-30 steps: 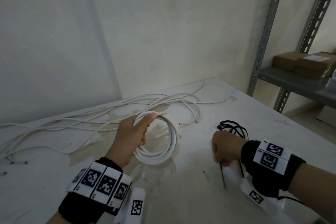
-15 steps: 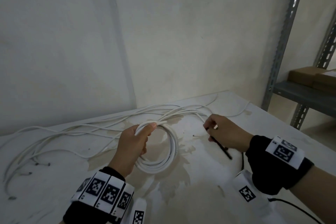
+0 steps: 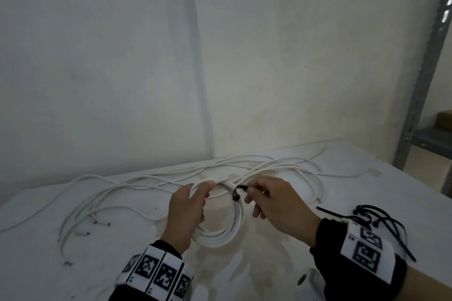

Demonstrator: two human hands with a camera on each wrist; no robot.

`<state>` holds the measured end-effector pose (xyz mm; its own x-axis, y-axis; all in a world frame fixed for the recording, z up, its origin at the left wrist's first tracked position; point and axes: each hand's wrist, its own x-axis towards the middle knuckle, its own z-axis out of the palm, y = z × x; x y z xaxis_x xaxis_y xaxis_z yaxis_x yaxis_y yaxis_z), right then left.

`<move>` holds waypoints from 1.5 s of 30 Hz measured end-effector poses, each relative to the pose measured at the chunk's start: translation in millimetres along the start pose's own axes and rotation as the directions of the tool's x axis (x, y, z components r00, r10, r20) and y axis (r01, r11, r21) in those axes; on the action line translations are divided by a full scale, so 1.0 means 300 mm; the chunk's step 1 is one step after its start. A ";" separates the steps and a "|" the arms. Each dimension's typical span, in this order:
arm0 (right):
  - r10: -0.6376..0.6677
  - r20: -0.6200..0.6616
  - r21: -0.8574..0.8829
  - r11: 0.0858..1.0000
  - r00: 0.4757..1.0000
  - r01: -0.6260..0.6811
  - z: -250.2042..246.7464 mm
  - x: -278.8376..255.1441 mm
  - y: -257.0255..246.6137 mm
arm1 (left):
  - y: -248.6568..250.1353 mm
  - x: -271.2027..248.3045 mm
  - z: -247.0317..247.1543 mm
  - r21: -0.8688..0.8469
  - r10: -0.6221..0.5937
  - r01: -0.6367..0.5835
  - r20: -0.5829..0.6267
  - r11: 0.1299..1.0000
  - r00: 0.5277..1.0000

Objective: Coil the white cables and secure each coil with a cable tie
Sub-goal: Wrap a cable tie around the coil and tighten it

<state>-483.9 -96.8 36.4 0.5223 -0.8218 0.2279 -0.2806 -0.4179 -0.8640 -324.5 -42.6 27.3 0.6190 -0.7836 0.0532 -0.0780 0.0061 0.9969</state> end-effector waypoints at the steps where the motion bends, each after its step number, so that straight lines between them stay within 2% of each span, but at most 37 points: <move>1: 0.003 0.010 -0.017 1.000 1.000 -0.003 0.018 0.001 -0.006 | -0.002 0.002 -0.009 -0.008 0.003 -0.003 -0.006 1.000 1.000; 4: 0.052 0.041 -0.052 0.997 0.998 -0.049 0.067 0.000 -0.009 | -0.006 0.006 -0.034 -0.031 0.008 -0.008 -0.011 0.999 1.000; 9: 0.191 0.059 0.017 0.981 0.980 -0.192 0.137 0.009 -0.020 | -0.020 0.008 -0.049 -0.023 0.045 -0.046 -0.022 0.999 0.999; 12: 0.193 0.037 0.060 0.979 0.980 -0.195 0.169 0.027 -0.035 | -0.023 -0.002 -0.044 -0.009 0.108 -0.108 -0.035 0.994 0.994; 16: 0.153 -0.069 0.103 0.984 0.986 -0.145 0.192 0.053 -0.054 | -0.025 -0.011 -0.037 -0.025 0.139 -0.139 -0.033 0.990 0.990; 20: 0.138 -0.098 0.227 0.967 0.986 -0.113 0.200 0.040 -0.067 | -0.035 -0.007 -0.041 -0.036 0.106 -0.106 -0.008 0.994 0.994; 23: 0.166 -0.101 0.391 0.913 0.981 -0.114 0.208 0.035 -0.069 | -0.038 -0.009 -0.042 -0.043 0.098 -0.096 0.052 0.994 0.994; 25: 0.200 -0.069 0.525 0.840 0.977 -0.135 0.208 0.038 -0.066 | -0.033 -0.012 -0.040 -0.063 0.090 -0.085 0.080 0.994 0.993; 27: 0.197 0.010 0.578 0.799 0.980 -0.166 0.199 0.031 -0.069 | -0.024 -0.010 -0.043 -0.102 0.065 -0.057 0.077 0.993 0.995; 30: 0.089 0.146 0.537 0.830 0.985 -0.155 0.176 0.013 -0.055 | -0.015 -0.002 -0.058 -0.185 0.030 -0.014 0.087 0.983 0.996; 33: -0.077 0.225 0.401 0.916 0.971 -0.020 0.161 -0.011 -0.051 | -0.015 0.007 -0.068 -0.234 0.012 0.010 0.093 0.972 0.996; 35: -0.184 0.207 0.329 0.938 0.961 0.108 0.160 -0.017 -0.060 | -0.017 0.005 -0.068 -0.240 0.022 0.005 0.109 0.971 0.994; 38: -0.264 0.128 0.300 0.929 0.956 0.216 0.163 -0.009 -0.066 | -0.017 -0.004 -0.063 -0.235 0.018 0.016 0.141 0.972 0.990; 40: -0.262 0.078 0.306 0.925 0.962 0.227 0.168 0.003 -0.066 | -0.014 -0.007 -0.063 -0.229 0.001 0.033 0.147 0.973 0.989; 45: -0.132 0.026 0.307 0.944 0.991 0.118 0.187 0.027 -0.069 | -0.001 -0.012 -0.068 -0.220 -0.004 0.039 0.156 0.975 0.988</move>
<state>-428.6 -72.9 30.8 0.5752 -0.7492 0.3285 0.0437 -0.3728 -0.9269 -310.6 -27.1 28.0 0.4897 -0.8710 0.0398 0.1201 0.1126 0.9864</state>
